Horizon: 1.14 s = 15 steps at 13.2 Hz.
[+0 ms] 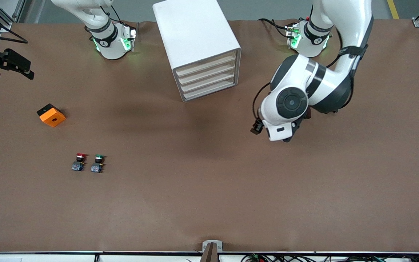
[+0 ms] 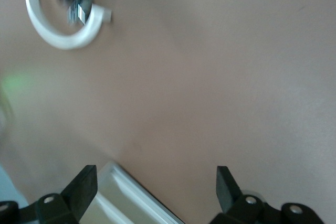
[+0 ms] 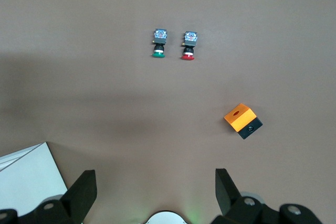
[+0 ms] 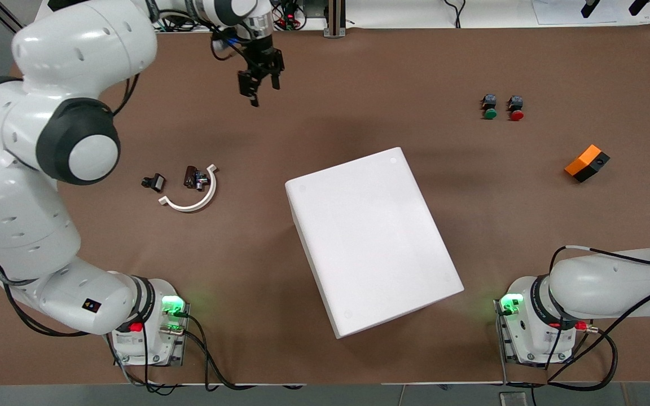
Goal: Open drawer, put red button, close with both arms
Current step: 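Move the left gripper to the cabinet's top drawer handle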
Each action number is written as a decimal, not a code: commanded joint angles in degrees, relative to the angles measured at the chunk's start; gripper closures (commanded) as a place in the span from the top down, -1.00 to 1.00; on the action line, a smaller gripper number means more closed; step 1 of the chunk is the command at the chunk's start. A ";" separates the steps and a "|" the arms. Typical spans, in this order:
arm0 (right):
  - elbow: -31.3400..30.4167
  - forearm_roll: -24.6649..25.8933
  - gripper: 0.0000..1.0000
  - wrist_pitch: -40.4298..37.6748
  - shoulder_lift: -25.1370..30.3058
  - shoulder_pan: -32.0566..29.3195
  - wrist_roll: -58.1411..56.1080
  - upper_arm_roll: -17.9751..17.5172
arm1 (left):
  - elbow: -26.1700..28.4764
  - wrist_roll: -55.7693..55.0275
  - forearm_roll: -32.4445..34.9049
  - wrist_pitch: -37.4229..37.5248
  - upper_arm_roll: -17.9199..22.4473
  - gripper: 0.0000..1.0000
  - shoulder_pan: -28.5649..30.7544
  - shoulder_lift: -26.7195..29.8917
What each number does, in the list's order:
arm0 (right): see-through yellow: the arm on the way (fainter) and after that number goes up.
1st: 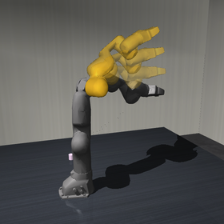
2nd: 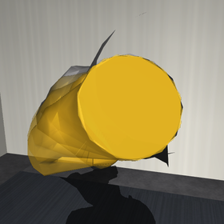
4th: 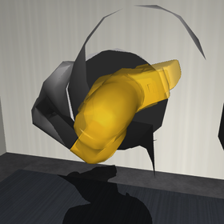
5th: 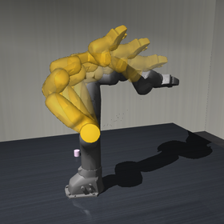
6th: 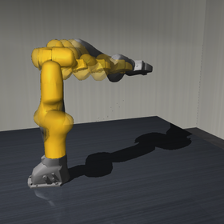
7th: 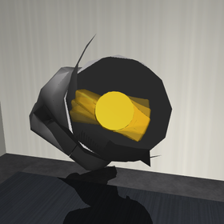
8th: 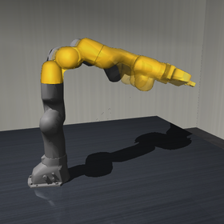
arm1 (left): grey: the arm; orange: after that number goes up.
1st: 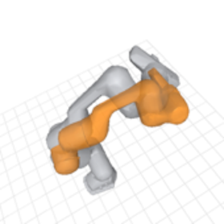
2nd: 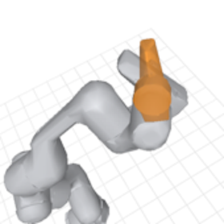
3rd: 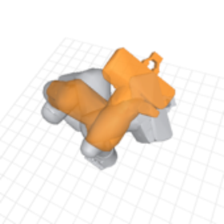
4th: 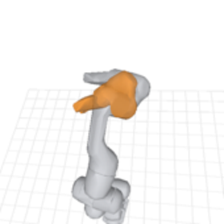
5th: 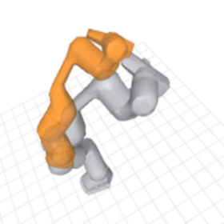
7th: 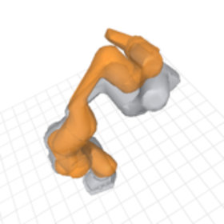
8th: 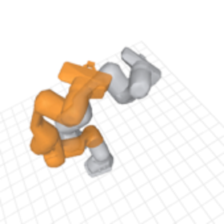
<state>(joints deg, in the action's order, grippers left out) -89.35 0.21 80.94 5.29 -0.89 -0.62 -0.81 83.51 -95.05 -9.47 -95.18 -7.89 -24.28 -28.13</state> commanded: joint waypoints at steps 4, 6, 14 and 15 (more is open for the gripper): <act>1.10 0.58 1.00 -0.61 -0.45 -0.78 -0.61 -0.59 | -5.55 -26.56 -12.13 -5.98 0.25 1.00 -1.39 -10.79; 1.02 0.58 1.00 -0.61 -0.45 -0.60 -0.61 -0.59 | -5.55 -31.75 -19.23 -7.04 0.42 1.00 -1.30 -12.90; 1.02 0.49 1.00 -0.61 -0.45 -0.52 -0.18 -0.59 | -5.02 -34.76 -42.90 -6.42 0.51 1.00 -0.06 -19.05; 0.93 0.40 1.00 -0.61 -0.54 -0.43 -0.09 -0.59 | -4.94 -34.76 -43.35 -6.34 0.25 1.00 -0.68 -19.32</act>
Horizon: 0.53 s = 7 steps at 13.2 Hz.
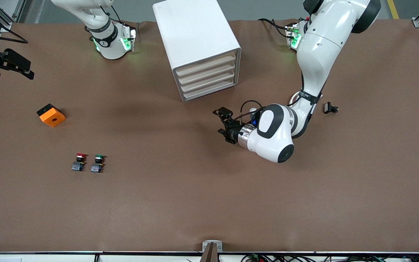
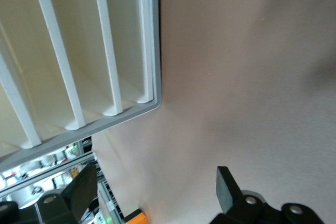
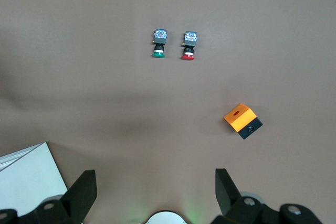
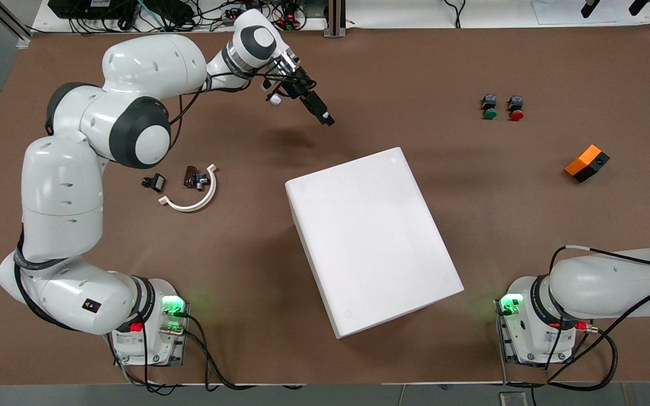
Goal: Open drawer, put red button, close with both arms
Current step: 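Move the left gripper to the cabinet's top drawer handle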
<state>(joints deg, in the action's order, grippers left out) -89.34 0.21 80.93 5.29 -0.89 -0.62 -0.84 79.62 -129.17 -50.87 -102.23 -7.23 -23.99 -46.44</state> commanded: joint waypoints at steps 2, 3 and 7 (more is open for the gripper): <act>0.84 0.32 1.00 -0.60 -1.85 0.01 -0.08 -0.65 | -1.05 -0.47 -1.95 2.38 -0.42 1.00 -3.16 -1.98; 0.58 0.40 1.00 -0.68 -2.90 0.19 -0.52 -0.56 | -1.13 -0.21 -2.39 3.70 -0.42 1.00 -3.86 -2.85; -0.38 2.15 1.00 4.57 -8.79 -0.51 -0.17 -0.39 | -1.22 0.06 -5.38 7.30 -1.47 1.00 -4.66 -4.18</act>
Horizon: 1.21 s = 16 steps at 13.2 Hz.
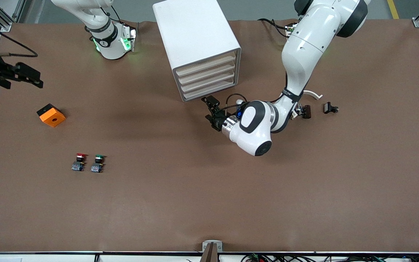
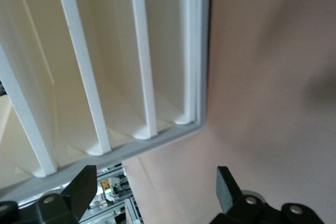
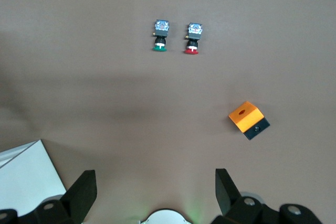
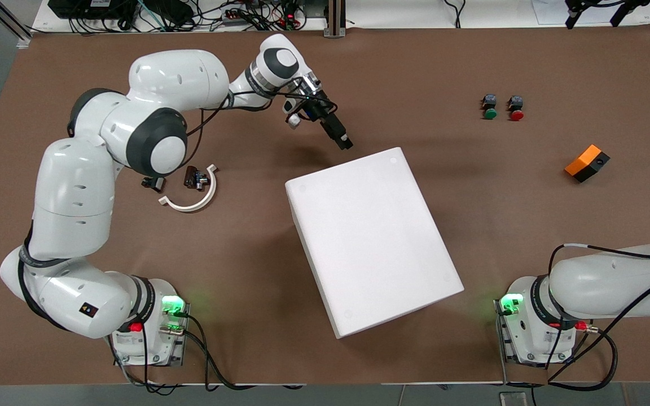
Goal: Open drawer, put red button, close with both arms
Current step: 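Grip the drawer with the left gripper while the right gripper reaches the red button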
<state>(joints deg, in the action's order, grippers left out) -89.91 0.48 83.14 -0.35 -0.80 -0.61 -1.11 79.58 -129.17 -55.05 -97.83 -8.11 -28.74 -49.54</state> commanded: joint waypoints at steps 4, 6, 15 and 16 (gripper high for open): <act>-3.51 5.24 1.00 14.39 -10.88 -2.79 0.00 0.06 | -1.27 0.85 -1.28 10.01 -0.77 1.00 -0.35 -1.79; -5.97 5.24 1.00 21.76 -14.75 -3.94 0.00 0.05 | -1.18 1.02 -1.28 12.04 -0.77 1.00 -1.31 -2.23; -12.40 5.15 1.00 43.58 -25.83 -6.23 0.00 0.05 | -1.09 0.94 -3.39 18.20 -0.77 0.30 -2.19 -3.64; -12.40 5.15 1.00 45.78 -27.23 -6.76 0.00 0.05 | -1.00 0.94 -3.39 18.90 -0.77 0.29 -2.28 -3.81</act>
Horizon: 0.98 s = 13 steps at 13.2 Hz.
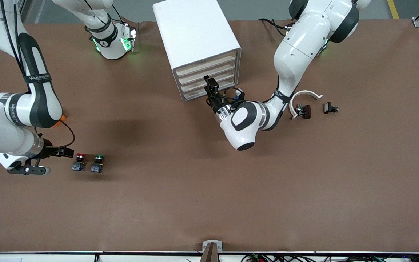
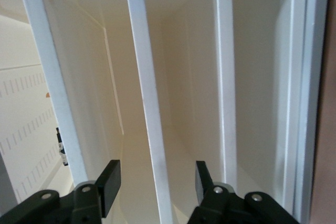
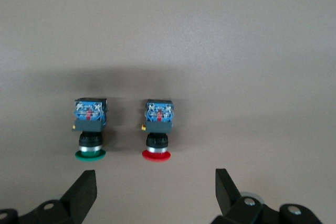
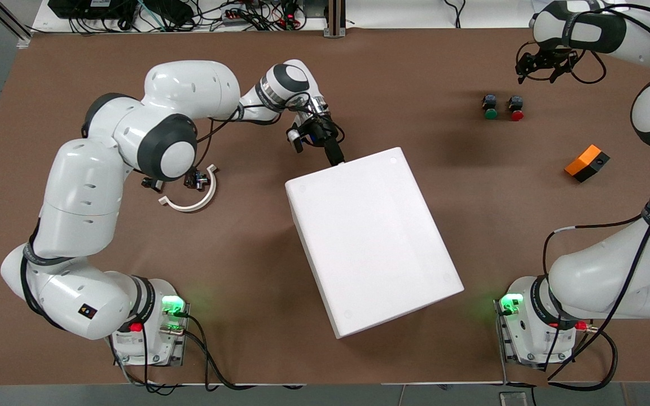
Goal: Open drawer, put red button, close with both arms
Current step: 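Grip the drawer with the left gripper while the right gripper reaches the red button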
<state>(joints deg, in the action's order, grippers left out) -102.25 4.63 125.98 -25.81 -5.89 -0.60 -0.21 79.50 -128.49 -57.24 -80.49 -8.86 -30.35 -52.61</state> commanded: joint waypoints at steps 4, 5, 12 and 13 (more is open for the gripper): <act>0.29 0.91 1.00 6.55 -5.74 -2.11 -0.01 -0.84 | -0.40 -0.01 -1.04 2.80 -0.01 0.12 -1.90 -1.09; 0.64 0.56 1.00 6.73 -7.05 -2.11 0.08 -0.84 | -0.14 -0.09 -1.03 2.80 -0.01 0.06 -2.34 -1.09; 0.73 0.20 1.00 11.65 -11.89 -1.94 0.08 -0.84 | 0.22 -0.18 -0.60 2.80 0.25 -0.61 -1.90 -1.44; 0.73 0.20 1.00 12.53 -12.42 -1.85 0.08 -0.84 | 0.22 -0.18 -0.51 2.80 0.34 -0.67 -1.90 -1.53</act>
<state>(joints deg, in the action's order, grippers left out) -102.45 4.62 137.47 -36.92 -7.06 -0.60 -0.28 79.95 -128.50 -57.29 -78.56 -8.68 -32.55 -53.85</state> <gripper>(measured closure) 0.000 0.753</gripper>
